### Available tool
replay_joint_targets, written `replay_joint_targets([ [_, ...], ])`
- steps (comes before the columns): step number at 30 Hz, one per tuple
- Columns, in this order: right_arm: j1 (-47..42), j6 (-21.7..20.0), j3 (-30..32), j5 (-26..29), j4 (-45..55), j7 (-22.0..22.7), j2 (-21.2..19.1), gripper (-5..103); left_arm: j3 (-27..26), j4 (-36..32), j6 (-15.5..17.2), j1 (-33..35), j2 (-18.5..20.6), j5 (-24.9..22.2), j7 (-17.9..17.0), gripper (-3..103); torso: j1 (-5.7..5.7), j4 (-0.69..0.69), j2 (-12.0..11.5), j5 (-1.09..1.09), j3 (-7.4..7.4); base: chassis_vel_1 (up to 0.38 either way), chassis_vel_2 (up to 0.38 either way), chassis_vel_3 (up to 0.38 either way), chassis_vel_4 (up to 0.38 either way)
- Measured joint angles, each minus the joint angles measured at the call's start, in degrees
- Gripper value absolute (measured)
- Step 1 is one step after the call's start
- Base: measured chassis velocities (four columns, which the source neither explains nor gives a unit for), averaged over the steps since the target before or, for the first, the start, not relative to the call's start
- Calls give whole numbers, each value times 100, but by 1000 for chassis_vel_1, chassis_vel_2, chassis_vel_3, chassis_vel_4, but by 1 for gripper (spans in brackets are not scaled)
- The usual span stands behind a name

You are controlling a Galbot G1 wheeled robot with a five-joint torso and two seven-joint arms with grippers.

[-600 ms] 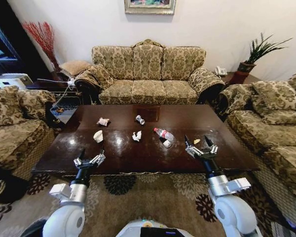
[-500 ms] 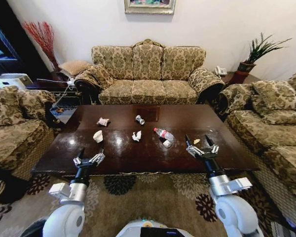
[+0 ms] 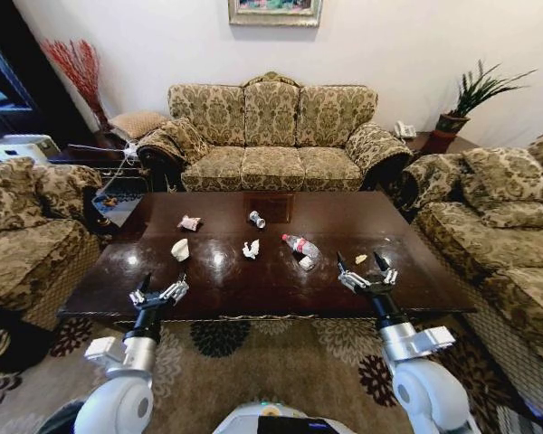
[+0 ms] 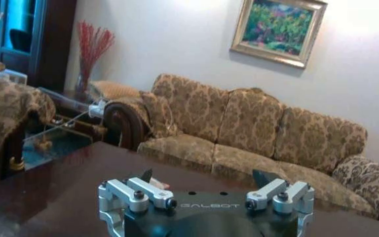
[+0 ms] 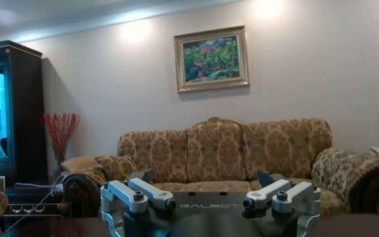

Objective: Move to the front of the table and place the trash on the table into the trash bin.

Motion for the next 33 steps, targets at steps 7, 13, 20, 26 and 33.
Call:
replay_joint_targets([
  [7,215,-80,-77,3,-76,33,-15,100,-43,-55,101,101,-113,81,-30,100,0,0,0,1,0,19,9,-19,-16],
  [13,218,-82,-83,-6,-81,31,-8,100,-45,-43,90,101,-114,83,-32,100,0,0,0,1,0,131,81,-115,-97],
  [20,215,-84,-84,-9,-81,28,-5,100,-45,-38,81,102,-111,85,-33,100,0,0,0,0,0,242,195,-244,-193],
  [26,213,-85,-86,-9,-81,23,-1,100,-46,-35,78,102,-106,86,-37,100,0,0,0,-4,-1,264,232,-261,-221],
  [33,214,-85,-85,-9,-81,22,0,100,-45,-33,75,102,-107,86,-37,100,-1,1,0,1,0,83,59,-51,-61],
])
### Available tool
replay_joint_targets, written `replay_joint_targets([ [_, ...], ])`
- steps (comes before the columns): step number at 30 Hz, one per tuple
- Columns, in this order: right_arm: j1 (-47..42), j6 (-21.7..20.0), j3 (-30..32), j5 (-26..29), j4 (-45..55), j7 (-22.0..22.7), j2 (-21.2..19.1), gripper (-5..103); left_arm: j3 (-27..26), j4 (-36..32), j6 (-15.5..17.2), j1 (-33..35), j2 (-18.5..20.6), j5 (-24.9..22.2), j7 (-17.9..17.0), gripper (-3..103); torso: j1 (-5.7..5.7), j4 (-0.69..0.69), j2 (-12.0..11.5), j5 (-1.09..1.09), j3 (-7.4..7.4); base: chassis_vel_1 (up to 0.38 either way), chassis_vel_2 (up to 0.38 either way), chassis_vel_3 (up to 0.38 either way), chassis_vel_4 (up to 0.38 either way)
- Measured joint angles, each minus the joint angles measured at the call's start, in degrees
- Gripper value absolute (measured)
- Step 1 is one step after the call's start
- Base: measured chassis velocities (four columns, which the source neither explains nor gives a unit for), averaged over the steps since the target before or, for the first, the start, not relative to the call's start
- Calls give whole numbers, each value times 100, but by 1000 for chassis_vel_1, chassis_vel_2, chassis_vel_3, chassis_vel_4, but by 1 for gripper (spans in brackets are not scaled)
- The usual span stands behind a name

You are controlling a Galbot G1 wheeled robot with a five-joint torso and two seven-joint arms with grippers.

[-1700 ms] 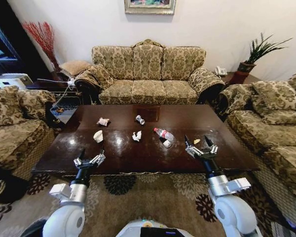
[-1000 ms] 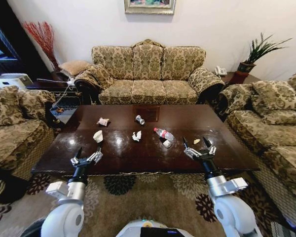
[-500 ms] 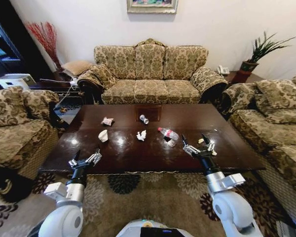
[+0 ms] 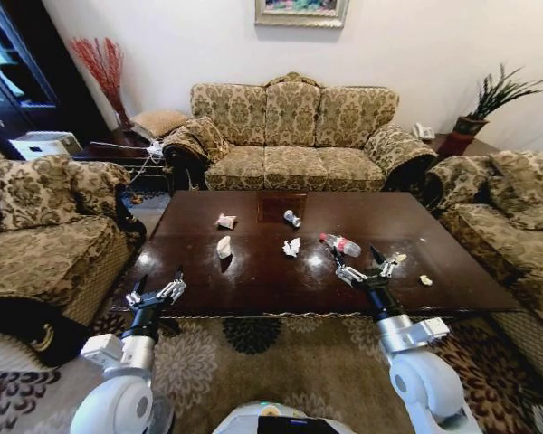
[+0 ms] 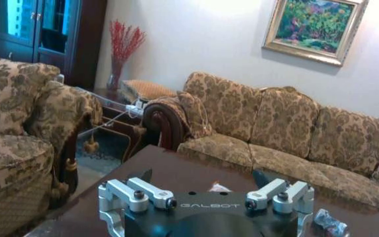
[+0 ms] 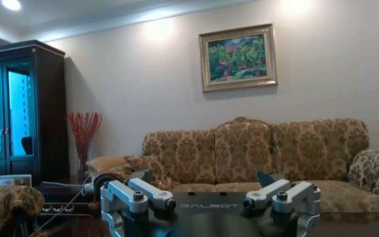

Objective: Move to the front of the table and place the trash on the table into the trash bin.

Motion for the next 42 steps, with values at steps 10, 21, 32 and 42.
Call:
replay_joint_targets([
  [10,-2,0,4,1,1,1,1,100,3,4,-3,0,1,-1,4,100,0,-1,0,-3,0,-30,-31,17,11],
  [21,-2,1,4,2,3,2,2,100,3,4,-3,0,2,-1,8,100,0,-2,0,1,0,0,0,0,0],
  [32,-2,1,4,2,3,2,2,100,3,4,-4,0,3,-2,9,100,1,-1,0,-1,0,0,0,0,0],
  [42,-2,1,4,2,3,2,2,100,3,5,-4,0,3,-1,9,100,0,-1,0,-1,0,0,0,0,0],
])
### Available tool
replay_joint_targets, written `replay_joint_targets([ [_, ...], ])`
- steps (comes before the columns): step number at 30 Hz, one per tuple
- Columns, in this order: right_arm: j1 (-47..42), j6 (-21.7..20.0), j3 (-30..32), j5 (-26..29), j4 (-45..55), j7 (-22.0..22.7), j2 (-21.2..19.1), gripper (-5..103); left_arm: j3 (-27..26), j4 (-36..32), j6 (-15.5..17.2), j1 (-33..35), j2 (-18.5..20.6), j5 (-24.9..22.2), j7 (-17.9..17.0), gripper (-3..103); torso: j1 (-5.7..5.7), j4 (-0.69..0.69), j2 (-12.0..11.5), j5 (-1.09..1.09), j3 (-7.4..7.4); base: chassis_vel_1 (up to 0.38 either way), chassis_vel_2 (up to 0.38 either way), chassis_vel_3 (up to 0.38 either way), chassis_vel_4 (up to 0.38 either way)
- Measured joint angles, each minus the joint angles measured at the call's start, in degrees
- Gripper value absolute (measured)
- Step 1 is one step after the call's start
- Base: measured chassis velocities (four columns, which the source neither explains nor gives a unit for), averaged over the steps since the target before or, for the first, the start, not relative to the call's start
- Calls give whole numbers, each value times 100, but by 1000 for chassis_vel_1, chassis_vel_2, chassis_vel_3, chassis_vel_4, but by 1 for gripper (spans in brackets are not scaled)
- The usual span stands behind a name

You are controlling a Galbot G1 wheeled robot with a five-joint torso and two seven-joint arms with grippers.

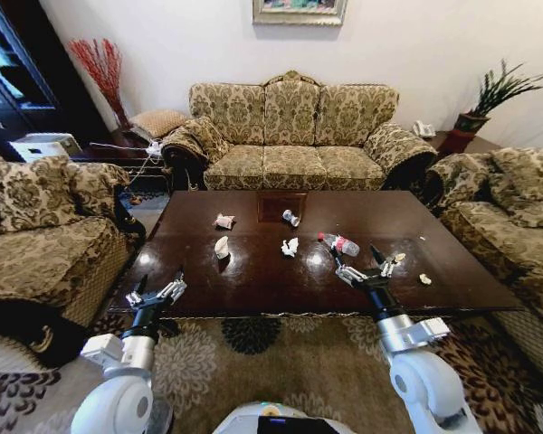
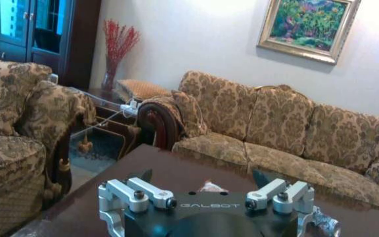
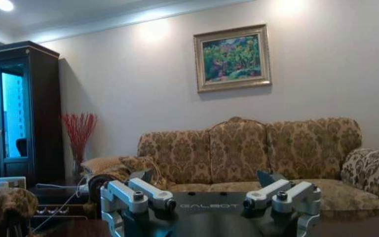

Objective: Move to the front of the table and place the trash on the table into the trash bin.

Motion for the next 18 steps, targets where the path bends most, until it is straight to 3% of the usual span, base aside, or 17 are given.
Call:
replay_joint_targets([
  [18,0,0,0,0,0,0,0,100,0,0,0,0,0,0,0,100,1,0,0,0,0,7,-6,-4,8],
])
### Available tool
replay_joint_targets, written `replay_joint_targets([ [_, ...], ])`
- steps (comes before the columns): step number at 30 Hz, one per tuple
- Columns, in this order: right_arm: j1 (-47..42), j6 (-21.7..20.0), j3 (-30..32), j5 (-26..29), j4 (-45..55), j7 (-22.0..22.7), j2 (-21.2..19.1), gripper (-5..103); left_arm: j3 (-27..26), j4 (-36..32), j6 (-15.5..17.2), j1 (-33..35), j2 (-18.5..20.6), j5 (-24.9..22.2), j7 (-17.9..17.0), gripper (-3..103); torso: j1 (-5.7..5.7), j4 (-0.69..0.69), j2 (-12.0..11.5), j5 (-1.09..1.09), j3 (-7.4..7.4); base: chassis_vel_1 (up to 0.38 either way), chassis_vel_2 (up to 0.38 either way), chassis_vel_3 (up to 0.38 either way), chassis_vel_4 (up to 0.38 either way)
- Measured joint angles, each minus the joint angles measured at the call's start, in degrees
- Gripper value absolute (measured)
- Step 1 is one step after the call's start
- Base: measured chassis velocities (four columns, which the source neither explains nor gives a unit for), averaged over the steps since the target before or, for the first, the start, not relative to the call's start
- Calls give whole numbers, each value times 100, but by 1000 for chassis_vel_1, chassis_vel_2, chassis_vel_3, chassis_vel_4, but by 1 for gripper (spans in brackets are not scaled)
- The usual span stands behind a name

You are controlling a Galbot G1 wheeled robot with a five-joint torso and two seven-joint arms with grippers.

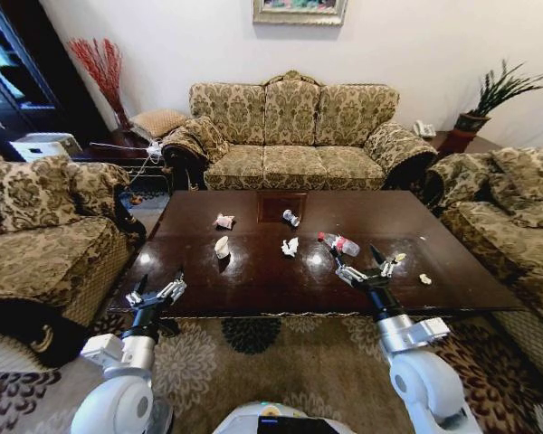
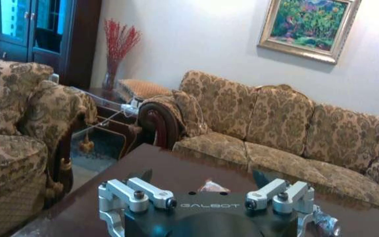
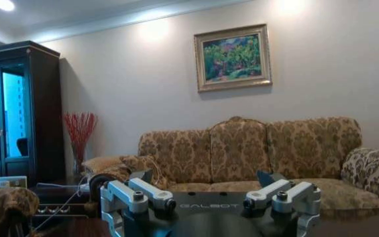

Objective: Move to the front of the table and place the trash on the table into the trash bin.

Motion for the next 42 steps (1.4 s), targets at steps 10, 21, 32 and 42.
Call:
replay_joint_targets([
  [10,-1,0,0,0,0,0,0,100,0,0,0,0,0,0,0,100,-59,0,-132,0,-71,147,-144,-163,158],
  [21,-7,0,0,0,2,0,0,100,-1,0,0,3,0,0,1,100,-79,0,-164,1,-98,155,-138,-156,139],
  [32,0,0,0,0,2,-1,0,100,1,0,0,-1,0,0,0,100,-69,0,-164,0,-92,16,-25,-29,30],
  [42,-6,0,0,0,1,0,0,100,-1,0,0,3,0,0,0,100,-75,0,-153,-1,-93,193,-199,-209,195],
])
